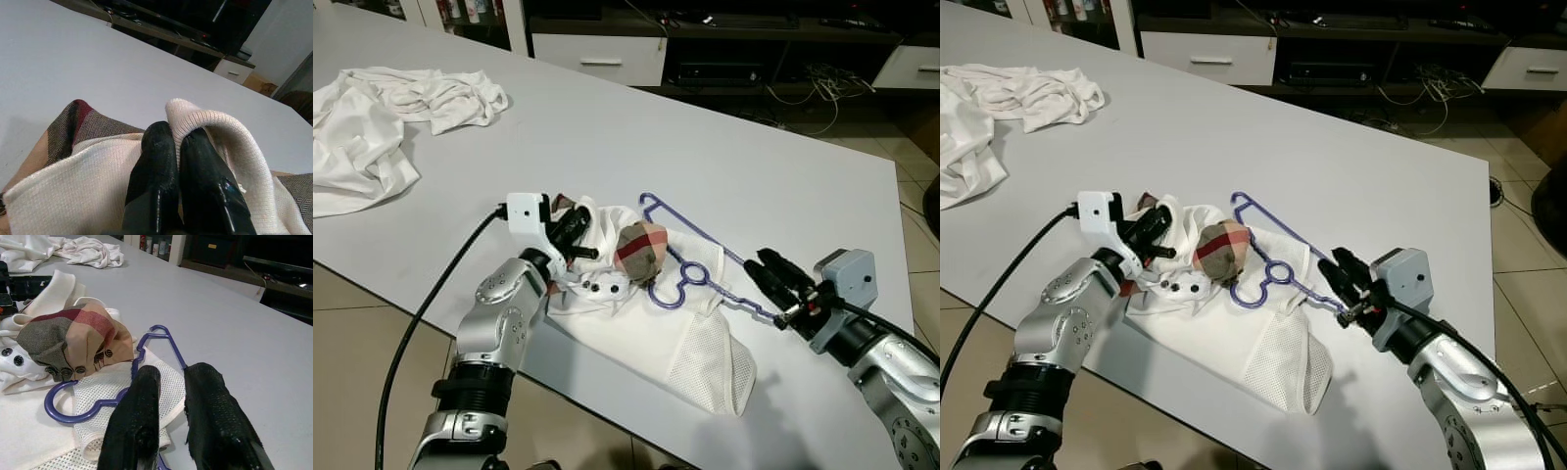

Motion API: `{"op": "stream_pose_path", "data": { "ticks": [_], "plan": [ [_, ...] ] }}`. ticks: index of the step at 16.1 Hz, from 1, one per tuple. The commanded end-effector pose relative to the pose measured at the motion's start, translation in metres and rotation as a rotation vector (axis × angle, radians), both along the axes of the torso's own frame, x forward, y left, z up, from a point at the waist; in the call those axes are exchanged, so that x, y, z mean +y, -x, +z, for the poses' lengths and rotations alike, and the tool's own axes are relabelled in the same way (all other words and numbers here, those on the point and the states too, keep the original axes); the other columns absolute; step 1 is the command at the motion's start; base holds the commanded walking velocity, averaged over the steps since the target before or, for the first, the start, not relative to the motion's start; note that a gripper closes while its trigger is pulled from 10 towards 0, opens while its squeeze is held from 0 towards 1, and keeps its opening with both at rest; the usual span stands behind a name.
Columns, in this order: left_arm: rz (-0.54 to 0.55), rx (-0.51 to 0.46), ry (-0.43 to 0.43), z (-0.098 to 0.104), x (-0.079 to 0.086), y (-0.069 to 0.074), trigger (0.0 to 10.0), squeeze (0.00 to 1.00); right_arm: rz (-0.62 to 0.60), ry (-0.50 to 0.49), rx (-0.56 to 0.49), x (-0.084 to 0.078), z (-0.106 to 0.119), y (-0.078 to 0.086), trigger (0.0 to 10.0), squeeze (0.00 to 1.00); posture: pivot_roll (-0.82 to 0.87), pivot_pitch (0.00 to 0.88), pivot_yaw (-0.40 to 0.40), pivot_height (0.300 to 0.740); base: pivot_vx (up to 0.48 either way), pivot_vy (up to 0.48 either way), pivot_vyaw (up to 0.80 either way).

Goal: Hang hanger

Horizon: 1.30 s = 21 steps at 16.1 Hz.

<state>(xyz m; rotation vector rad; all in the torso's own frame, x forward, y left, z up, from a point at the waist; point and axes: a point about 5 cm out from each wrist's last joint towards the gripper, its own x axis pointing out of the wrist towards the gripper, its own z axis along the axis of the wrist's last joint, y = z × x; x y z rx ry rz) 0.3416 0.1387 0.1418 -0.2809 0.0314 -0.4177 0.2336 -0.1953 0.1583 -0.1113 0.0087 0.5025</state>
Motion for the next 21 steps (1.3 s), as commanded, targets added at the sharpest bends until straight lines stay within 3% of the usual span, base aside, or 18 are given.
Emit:
{"op": "stream_pose_path", "data": {
  "ticks": [1, 2, 3, 4, 5, 10, 11, 12, 13, 14, 15, 18, 21],
  "plan": [
    [-0.013, 0.003, -0.009, -0.001, -0.002, 0.001, 10.0, 0.00, -0.022, 0.006, -0.007, -0.002, -0.001, -0.001, 10.0, 0.00, 0.00, 0.000, 0.000, 0.740, 0.000, 0.000, 0.00],
    [-0.028, -0.004, -0.035, 0.001, -0.001, -0.001, 10.0, 0.00, -0.016, 0.142, -0.022, -0.003, -0.012, -0.009, 10.0, 0.00, -0.05, 0.114, 0.000, 0.740, 0.000, 0.000, 0.00],
    [-0.034, -0.007, -0.047, 0.002, 0.000, -0.002, 10.0, 0.00, 0.018, 0.186, -0.017, -0.001, -0.018, -0.010, 10.0, 0.15, -0.05, 0.114, 0.000, 0.740, 0.000, 0.000, 0.00],
    [-0.034, -0.008, -0.047, 0.002, 0.000, -0.002, 10.0, 0.00, 0.030, 0.180, -0.011, 0.000, -0.018, -0.009, 10.0, 0.15, -0.05, 0.114, 0.000, 0.740, 0.000, 0.000, 0.00],
    [-0.034, -0.008, -0.047, 0.002, 0.000, -0.002, 10.0, 0.00, 0.043, 0.174, -0.006, 0.002, -0.019, -0.008, 10.0, 1.00, -0.05, 0.112, 0.004, 0.740, 0.000, 0.000, 0.00],
    [-0.037, -0.009, -0.053, 0.003, 0.002, -0.002, 10.0, 0.00, 0.166, 0.180, 0.040, 0.010, -0.028, 0.001, 10.0, 1.00, -0.05, 0.114, 0.009, 0.740, 0.000, 0.000, 0.00],
    [-0.038, -0.009, -0.053, 0.003, 0.002, -0.002, 10.0, 0.00, 0.182, 0.194, 0.050, 0.009, -0.031, 0.003, 10.0, 0.71, -0.05, 0.115, 0.010, 0.740, 0.000, 0.000, 0.00],
    [-0.040, -0.009, -0.053, 0.003, 0.001, -0.002, 10.0, 0.00, 0.200, 0.222, 0.068, 0.008, -0.036, 0.004, 10.0, 0.34, -0.05, 0.116, 0.011, 0.740, 0.000, 0.000, 0.00],
    [-0.040, -0.008, -0.054, 0.003, 0.001, -0.002, 10.0, 0.00, 0.197, 0.240, 0.074, 0.006, -0.039, 0.004, 10.0, 0.34, -0.05, 0.117, 0.013, 0.740, 0.000, 0.000, 0.00],
    [-0.042, -0.007, -0.054, 0.003, 0.001, -0.002, 10.0, 0.00, 0.188, 0.247, 0.079, 0.004, -0.042, 0.002, 10.0, 0.12, -0.05, 0.118, 0.014, 0.740, 0.000, 0.000, 0.00],
    [-0.044, -0.007, -0.055, 0.003, 0.002, -0.002, 10.0, 0.00, 0.164, 0.236, 0.083, 0.001, -0.046, -0.004, 10.0, 0.02, -0.05, 0.119, 0.016, 0.740, 0.000, 0.000, 0.00],
    [-0.050, -0.006, -0.057, 0.003, 0.001, -0.002, 10.0, 0.00, 0.043, 0.133, 0.102, -0.006, -0.055, -0.026, 10.0, 0.00, -0.04, 0.122, 0.023, 0.740, 0.000, 0.000, 0.00],
    [-0.052, -0.005, -0.059, 0.004, 0.001, -0.002, 10.0, 0.00, 0.025, 0.107, 0.128, -0.006, -0.063, -0.034, 10.0, 0.00, -0.03, 0.124, 0.026, 0.740, 0.000, 0.000, 0.00]
  ]
}}
